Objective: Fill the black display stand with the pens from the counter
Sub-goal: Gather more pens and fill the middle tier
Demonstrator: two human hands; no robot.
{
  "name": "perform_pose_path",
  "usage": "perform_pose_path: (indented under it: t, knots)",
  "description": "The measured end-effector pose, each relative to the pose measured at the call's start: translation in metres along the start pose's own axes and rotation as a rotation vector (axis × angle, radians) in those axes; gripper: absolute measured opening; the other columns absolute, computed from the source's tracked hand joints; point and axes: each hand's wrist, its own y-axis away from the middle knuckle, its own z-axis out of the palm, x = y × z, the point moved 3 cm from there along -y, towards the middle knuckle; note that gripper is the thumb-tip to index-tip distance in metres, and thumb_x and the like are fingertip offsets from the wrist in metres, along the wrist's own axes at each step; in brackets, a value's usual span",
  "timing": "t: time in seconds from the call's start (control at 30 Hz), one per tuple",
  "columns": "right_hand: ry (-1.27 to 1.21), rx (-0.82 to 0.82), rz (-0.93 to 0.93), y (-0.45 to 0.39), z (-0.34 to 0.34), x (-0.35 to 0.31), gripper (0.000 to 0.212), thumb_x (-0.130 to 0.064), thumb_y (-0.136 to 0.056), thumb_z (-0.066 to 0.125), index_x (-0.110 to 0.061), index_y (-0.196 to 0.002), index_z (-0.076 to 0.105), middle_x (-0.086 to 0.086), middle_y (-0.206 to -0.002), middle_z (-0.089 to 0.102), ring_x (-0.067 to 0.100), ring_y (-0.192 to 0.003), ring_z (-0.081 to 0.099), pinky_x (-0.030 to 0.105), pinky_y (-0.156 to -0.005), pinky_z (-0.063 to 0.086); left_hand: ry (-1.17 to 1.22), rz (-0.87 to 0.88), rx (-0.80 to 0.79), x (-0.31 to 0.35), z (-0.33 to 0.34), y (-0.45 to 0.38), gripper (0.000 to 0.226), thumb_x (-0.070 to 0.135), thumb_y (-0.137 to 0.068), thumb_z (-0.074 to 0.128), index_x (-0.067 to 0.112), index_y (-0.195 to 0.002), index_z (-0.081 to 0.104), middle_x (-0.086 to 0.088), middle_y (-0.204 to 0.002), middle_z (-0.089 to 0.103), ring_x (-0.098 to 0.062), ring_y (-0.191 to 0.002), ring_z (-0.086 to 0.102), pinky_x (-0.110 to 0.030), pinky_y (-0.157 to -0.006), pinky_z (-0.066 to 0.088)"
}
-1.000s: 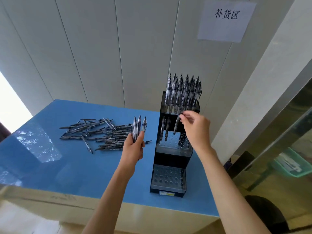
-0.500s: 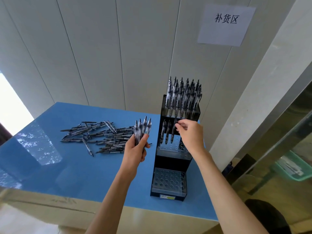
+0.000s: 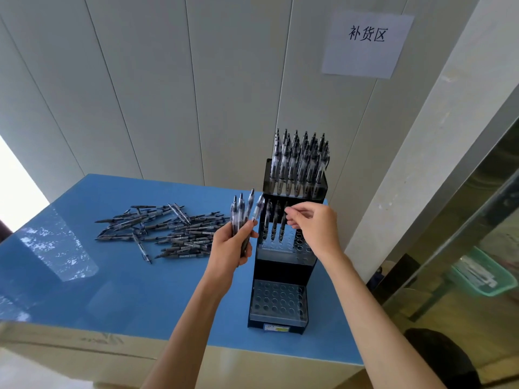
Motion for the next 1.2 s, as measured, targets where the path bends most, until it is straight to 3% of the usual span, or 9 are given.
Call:
perform_pose_path:
  t: [0.17,0.33,0.43,0.53,0.63,0.8,0.97,1.1,1.2]
  knots:
    - [-0.364,-0.258,0.145,0.002,0.006,-0.027,0.019,-0.014,-0.092,0.071,-0.002,-0.105,0.074,0.012,-0.089,0.077,0.028,-0.084,0.075,0.034,-0.078,0.062,-0.061,0.027,-0.059,0.004,0.019,0.002,0.028,0.025,-0.104,0.059,-0.003,-0.102,0.064,-0.003,-0.076,0.071,-0.015,-0.047,0.046,-0.023,-0.043,0.03]
    - [-0.467,-0.179,0.221,0.001,0.0,-0.025,0.018,-0.009,-0.089,0.073,0.003,-0.102,0.073,0.018,-0.088,0.076,0.034,-0.082,0.075,0.036,-0.075,0.063,-0.1,0.037,-0.072,0.006,0.026,0.0,0.022,0.025,-0.105,0.057,0.004,-0.106,0.065,-0.006,-0.081,0.075,-0.018,-0.048,0.046,-0.024,-0.042,0.03]
    - [-0.499,-0.039,0.211,-0.005,-0.018,-0.024,0.018,-0.008,-0.089,0.073,0.005,-0.102,0.073,0.019,-0.088,0.076,0.034,-0.081,0.076,0.036,-0.075,0.063,-0.143,0.052,-0.027,0.006,0.016,-0.003,0.018,0.027,-0.104,0.058,0.01,-0.106,0.064,-0.007,-0.085,0.076,-0.017,-0.046,0.044,-0.025,-0.043,0.034]
    - [-0.352,0.131,0.089,-0.014,-0.039,-0.025,0.011,-0.007,-0.089,0.074,-0.001,-0.098,0.074,0.014,-0.082,0.076,0.026,-0.075,0.076,0.033,-0.071,0.063,-0.16,0.063,0.016,0.007,0.003,-0.008,0.02,0.03,-0.105,0.057,0.011,-0.106,0.063,-0.004,-0.074,0.066,-0.014,-0.046,0.034,-0.023,-0.042,0.032]
    - [-0.139,0.198,-0.062,-0.02,-0.049,-0.027,0.011,-0.006,-0.09,0.072,-0.006,-0.101,0.075,0.004,-0.081,0.075,0.016,-0.073,0.075,0.031,-0.071,0.063,-0.183,0.062,0.036,0.008,-0.008,-0.012,0.026,0.034,-0.105,0.056,0.011,-0.094,0.053,-0.003,-0.073,0.054,-0.013,-0.05,0.032,-0.024,-0.044,0.031]
    - [0.102,0.18,-0.166,-0.02,-0.042,-0.022,0.014,-0.008,-0.091,0.071,-0.006,-0.105,0.076,-0.006,-0.08,0.072,0.013,-0.074,0.074,0.036,-0.078,0.063,-0.162,0.08,0.058,0.014,-0.017,-0.014,0.023,0.031,-0.106,0.053,0.009,-0.101,0.049,0.007,-0.062,0.048,-0.012,-0.049,0.031,-0.023,-0.045,0.031]
    - [0.201,0.152,-0.187,-0.015,-0.029,-0.012,0.016,-0.009,-0.09,0.072,-0.007,-0.105,0.077,0.001,-0.084,0.076,0.011,-0.075,0.073,0.036,-0.083,0.062,-0.142,0.107,0.057,0.014,-0.02,-0.015,0.023,0.028,-0.107,0.051,0.005,-0.105,0.056,-0.011,-0.084,0.055,-0.017,-0.054,0.035,-0.034,-0.052,0.031]
    - [0.237,0.12,-0.18,-0.011,-0.019,-0.005,0.015,-0.011,-0.091,0.072,-0.007,-0.104,0.077,0.002,-0.084,0.077,0.007,-0.075,0.072,0.032,-0.082,0.061,-0.127,0.145,0.071,0.014,-0.019,-0.012,0.018,0.022,-0.107,0.051,0.012,-0.109,0.066,-0.002,-0.084,0.065,-0.014,-0.051,0.038,-0.026,-0.047,0.033]
    - [0.268,0.083,-0.144,-0.009,-0.012,0.004,0.017,-0.012,-0.091,0.073,-0.005,-0.106,0.077,0.005,-0.086,0.078,0.013,-0.076,0.072,0.036,-0.084,0.06,-0.138,0.151,0.057,0.012,-0.018,-0.012,0.019,0.023,-0.107,0.051,0.014,-0.108,0.068,0.0,-0.082,0.067,-0.013,-0.051,0.037,-0.025,-0.047,0.033]
